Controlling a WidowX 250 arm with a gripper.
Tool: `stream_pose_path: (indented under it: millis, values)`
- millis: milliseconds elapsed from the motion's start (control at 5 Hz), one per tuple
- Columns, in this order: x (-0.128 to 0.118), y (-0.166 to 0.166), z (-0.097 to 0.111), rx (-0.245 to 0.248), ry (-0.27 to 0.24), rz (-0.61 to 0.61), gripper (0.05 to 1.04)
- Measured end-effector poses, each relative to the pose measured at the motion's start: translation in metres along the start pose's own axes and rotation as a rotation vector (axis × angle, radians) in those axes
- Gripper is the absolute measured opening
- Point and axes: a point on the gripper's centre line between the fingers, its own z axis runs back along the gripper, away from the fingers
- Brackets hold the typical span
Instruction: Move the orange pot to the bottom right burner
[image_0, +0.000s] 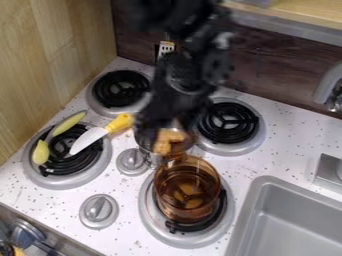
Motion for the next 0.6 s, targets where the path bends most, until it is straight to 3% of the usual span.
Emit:
stream_pose_path:
  millis: [200, 400, 600]
  values:
    - [0.048, -0.004, -0.008, -0.094, -0.018, -0.219, 0.999]
    - [0.075, -0.018, -0.019, -0.133, -0.050, -0.492, 0.999]
    - [0.091, -0.032, -0.025, -0.137, -0.124, -0.651, 0.999]
